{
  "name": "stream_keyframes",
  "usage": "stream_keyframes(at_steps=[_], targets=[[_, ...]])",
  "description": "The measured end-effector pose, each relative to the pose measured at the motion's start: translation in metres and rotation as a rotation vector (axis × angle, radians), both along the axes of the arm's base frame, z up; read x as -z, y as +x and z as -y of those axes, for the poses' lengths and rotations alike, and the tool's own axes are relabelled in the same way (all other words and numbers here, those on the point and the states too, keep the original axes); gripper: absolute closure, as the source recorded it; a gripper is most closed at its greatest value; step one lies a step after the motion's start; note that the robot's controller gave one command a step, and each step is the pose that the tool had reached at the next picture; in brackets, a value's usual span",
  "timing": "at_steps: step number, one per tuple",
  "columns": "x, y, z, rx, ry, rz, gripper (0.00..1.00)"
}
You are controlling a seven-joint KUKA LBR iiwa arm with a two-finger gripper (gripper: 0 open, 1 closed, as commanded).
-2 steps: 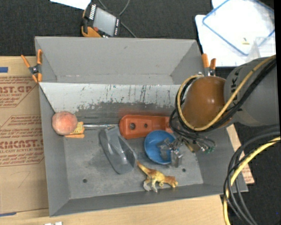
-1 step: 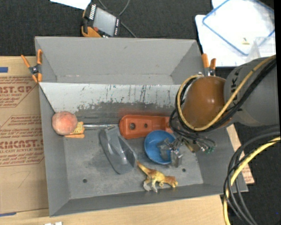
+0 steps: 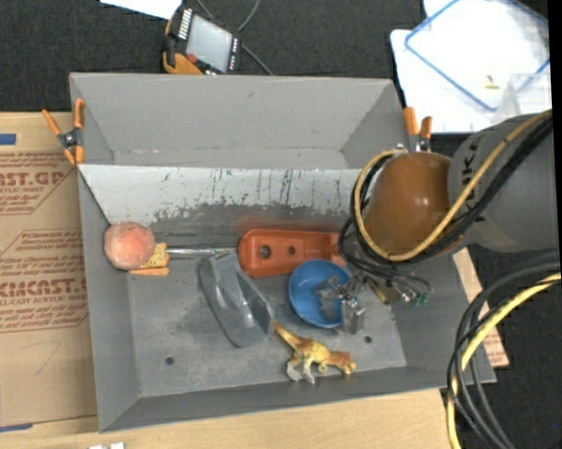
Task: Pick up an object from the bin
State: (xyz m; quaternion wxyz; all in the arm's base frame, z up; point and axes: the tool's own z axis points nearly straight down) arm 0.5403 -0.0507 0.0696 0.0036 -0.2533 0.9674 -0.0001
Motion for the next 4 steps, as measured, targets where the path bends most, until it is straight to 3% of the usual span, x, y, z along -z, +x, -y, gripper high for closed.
stream_keyframes(at_steps=[4], targets=[[0.0, 0.0, 0.0, 0.0, 0.0, 0.0, 1.0]])
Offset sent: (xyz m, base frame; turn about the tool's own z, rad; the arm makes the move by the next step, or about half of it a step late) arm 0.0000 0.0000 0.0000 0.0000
